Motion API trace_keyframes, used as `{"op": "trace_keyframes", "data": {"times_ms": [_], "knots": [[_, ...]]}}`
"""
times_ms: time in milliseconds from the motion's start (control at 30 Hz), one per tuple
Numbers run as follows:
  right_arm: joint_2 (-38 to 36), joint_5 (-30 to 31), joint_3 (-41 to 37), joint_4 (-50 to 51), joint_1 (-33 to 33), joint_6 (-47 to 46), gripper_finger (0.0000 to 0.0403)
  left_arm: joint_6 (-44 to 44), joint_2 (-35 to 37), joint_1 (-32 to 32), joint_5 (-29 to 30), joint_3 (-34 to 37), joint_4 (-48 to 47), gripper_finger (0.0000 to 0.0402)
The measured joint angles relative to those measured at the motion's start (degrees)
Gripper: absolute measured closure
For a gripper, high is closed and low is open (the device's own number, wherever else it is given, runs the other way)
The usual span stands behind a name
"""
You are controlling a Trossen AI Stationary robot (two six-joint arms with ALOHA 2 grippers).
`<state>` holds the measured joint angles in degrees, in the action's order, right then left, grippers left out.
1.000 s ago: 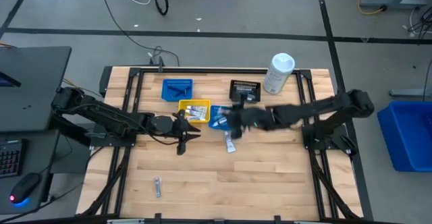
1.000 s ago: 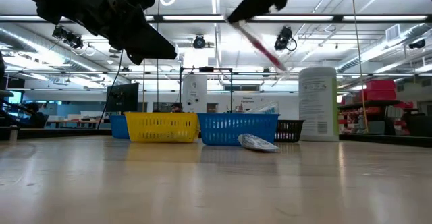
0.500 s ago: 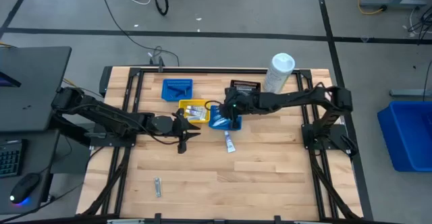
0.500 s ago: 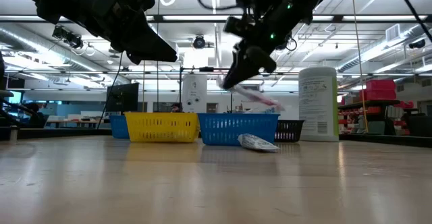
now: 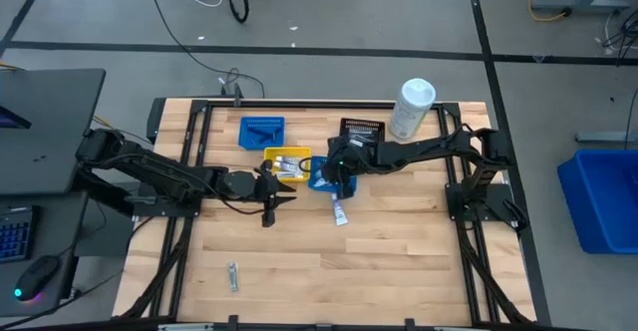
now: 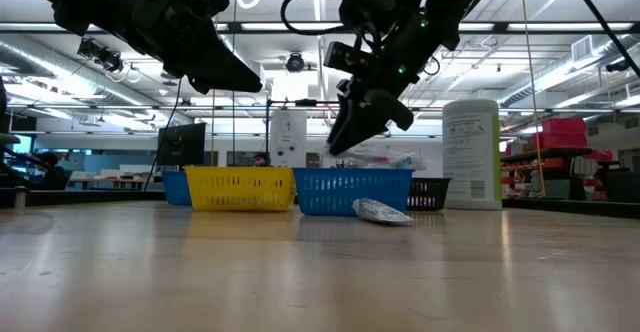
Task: Pick & Place Travel size toiletries
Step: Put the orange toothbrush into the right blue basket, then put the toothpaste into the yellow basket
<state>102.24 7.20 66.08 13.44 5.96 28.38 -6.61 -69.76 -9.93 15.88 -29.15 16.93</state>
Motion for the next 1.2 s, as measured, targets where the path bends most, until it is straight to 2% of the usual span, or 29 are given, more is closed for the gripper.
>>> {"op": "trace_keyframes", "data": {"times_ms": [233, 300, 367, 467, 633, 733, 833, 933, 1067, 1200], "knots": [[0.0, 0.42, 1.07, -0.22, -0.2, -2.62, 0.0198, 0.0, 0.0, 0.0, -0.02, 0.0, -0.05, 0.0303], [-0.15, 2.79, 2.18, 0.23, -0.76, -2.62, 0.0182, -0.02, 0.0, 0.0, 0.0, 0.0, -0.2, 0.0303], [-0.36, 5.85, 4.04, 2.44, -1.64, -2.65, 0.0169, -0.02, 0.0, 0.0, -0.02, 0.0, -0.57, 0.0303], [-1.06, 7.19, 7.76, 9.54, -3.75, -5.26, 0.0157, -0.07, 0.0, 0.0, -0.02, 0.0, -1.59, 0.0303], [-1.49, 0.58, 12.08, 18.87, -9.04, -25.32, 0.0158, -0.57, -0.02, 0.0, 0.15, 0.02, -2.37, 0.0303], [-1.49, -3.57, 11.86, 24.45, -12.87, -37.83, 0.0171, -0.93, -0.02, 0.0, 0.73, 0.02, -2.43, 0.0303], [-1.49, -4.2, 9.05, 25.35, -17.18, -48.26, 0.0185, -1.43, -0.02, 0.0, 0.95, 0.02, -2.44, 0.0303], [-1.43, -0.24, 5.09, 24.27, -20.79, -56.74, 0.0195, -1.46, -0.02, 0.0, 0.99, 0.02, -2.27, 0.0303], [-0.73, 7.75, -0.98, 17.27, -22.56, -68.83, 0.019, -2.13, -0.02, 0.0, 1.29, 0.02, -1.93, 0.0303], [-0.37, 11.47, -7.06, 4.98, -22.6, -72.08, 0.0169, -4.48, -0.02, 0.0, 1.44, 0.02, -1.62, 0.0303]]}}
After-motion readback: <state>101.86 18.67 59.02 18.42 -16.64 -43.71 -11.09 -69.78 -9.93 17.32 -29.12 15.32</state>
